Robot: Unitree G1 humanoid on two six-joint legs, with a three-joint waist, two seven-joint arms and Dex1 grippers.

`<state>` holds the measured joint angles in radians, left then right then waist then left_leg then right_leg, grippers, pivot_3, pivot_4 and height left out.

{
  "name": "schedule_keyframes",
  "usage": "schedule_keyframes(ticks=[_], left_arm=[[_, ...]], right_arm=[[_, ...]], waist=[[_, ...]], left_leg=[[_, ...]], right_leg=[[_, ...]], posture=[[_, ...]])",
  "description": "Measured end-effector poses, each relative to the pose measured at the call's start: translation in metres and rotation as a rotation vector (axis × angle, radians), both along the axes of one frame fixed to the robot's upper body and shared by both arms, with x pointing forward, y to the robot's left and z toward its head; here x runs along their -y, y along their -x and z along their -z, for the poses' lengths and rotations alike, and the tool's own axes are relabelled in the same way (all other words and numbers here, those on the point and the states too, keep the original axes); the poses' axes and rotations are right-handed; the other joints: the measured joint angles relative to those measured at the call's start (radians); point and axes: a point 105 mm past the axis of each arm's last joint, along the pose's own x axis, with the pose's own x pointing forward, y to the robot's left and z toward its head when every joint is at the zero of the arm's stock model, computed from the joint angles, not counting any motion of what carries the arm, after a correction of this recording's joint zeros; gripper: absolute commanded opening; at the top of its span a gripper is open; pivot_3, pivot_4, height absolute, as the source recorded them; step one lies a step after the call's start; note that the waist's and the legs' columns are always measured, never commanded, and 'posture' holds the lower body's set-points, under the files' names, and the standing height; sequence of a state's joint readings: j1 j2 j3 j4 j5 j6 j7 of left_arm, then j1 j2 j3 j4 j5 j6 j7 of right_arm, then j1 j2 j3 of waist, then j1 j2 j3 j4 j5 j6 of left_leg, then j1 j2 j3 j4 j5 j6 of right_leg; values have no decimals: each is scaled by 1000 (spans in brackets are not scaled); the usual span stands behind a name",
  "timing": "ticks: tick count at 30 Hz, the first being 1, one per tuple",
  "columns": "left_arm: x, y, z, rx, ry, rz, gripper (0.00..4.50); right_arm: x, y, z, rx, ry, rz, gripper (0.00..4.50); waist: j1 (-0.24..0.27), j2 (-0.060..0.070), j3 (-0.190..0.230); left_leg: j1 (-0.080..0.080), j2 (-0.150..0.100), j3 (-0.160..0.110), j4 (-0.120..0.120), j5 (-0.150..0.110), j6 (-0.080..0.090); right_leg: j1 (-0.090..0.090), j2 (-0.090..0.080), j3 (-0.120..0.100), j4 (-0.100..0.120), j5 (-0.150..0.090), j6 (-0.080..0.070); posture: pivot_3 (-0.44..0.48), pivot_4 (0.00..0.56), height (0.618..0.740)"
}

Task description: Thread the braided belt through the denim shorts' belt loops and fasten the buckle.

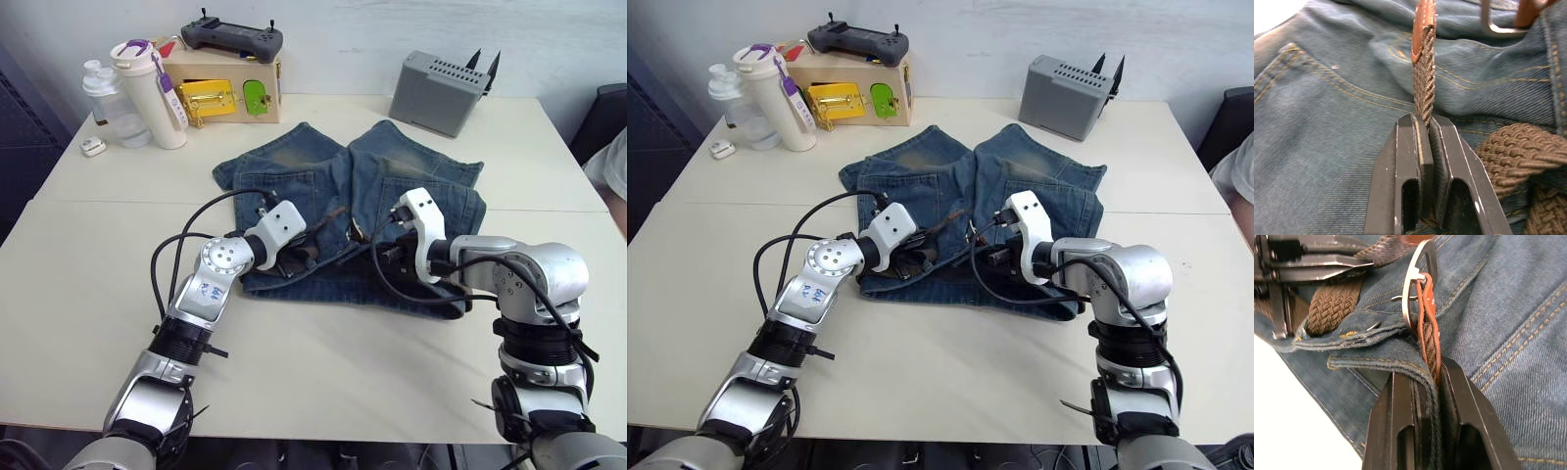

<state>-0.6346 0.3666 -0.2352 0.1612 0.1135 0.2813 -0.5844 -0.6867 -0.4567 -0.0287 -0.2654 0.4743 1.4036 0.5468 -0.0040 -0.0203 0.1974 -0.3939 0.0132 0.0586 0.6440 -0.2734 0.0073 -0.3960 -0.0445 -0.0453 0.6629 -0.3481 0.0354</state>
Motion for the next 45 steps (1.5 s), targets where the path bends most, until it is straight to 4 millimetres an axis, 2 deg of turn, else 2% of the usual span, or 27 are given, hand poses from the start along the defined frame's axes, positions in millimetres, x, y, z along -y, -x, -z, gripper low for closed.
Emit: schedule_keyframes(ticks=[6,9,16,22,26,32,37,41,42,45], left_arm=[[1,3,1,-3,-26,43,0],[-3,4,0,1,-46,53,0],[-11,3,-3,6,-76,56,0],[-9,4,-3,2,-72,67,0],[-2,5,-2,-1,-62,84,0],[18,2,-10,27,-54,148,0],[38,4,-14,48,-64,231,0],[43,6,-14,55,-81,270,0],[43,6,-15,60,-86,277,0],[40,0,-16,58,-96,262,0]], right_arm=[[-5,-3,-5,89,23,-47,13],[-2,-5,-3,119,38,-27,13],[6,-12,1,123,39,50,13],[7,-10,6,111,22,71,13],[4,-8,4,142,50,45,13],[-5,-2,-3,326,172,-83,13],[-8,5,6,439,283,-197,13],[-8,6,8,496,326,-232,13],[-7,3,9,490,307,-198,13],[6,-19,8,347,28,103,13]], waist=[[0,0,0],[0,0,0],[0,0,0],[1,0,0],[1,0,0],[2,0,0],[0,0,0],[-1,0,0],[-1,0,0],[3,0,0]], left_leg=[[-1,0,-1,2,-1,1],[-1,0,-1,1,0,1],[-1,0,-1,2,0,1],[-2,0,-2,2,0,1],[-2,0,-2,3,0,1],[-3,0,-2,4,-1,1],[-3,0,-2,4,0,1],[-3,0,-2,4,0,0],[-3,1,-2,4,0,-1],[-3,1,-2,5,3,-4]], right_leg=[[0,0,0,0,0,0],[0,0,0,0,0,0],[0,0,-1,0,0,0],[0,0,-1,0,0,0],[0,0,-1,0,0,0],[0,0,-2,-1,0,1],[0,0,-2,-1,0,1],[0,1,-2,0,0,1],[0,1,-2,0,0,1],[0,0,-2,1,0,1]], posture=[[0,150,736],[0,150,736],[0,150,736],[0,150,736],[0,150,736],[0,150,736],[0,150,736],[0,150,736],[0,150,736],[0,150,736]])
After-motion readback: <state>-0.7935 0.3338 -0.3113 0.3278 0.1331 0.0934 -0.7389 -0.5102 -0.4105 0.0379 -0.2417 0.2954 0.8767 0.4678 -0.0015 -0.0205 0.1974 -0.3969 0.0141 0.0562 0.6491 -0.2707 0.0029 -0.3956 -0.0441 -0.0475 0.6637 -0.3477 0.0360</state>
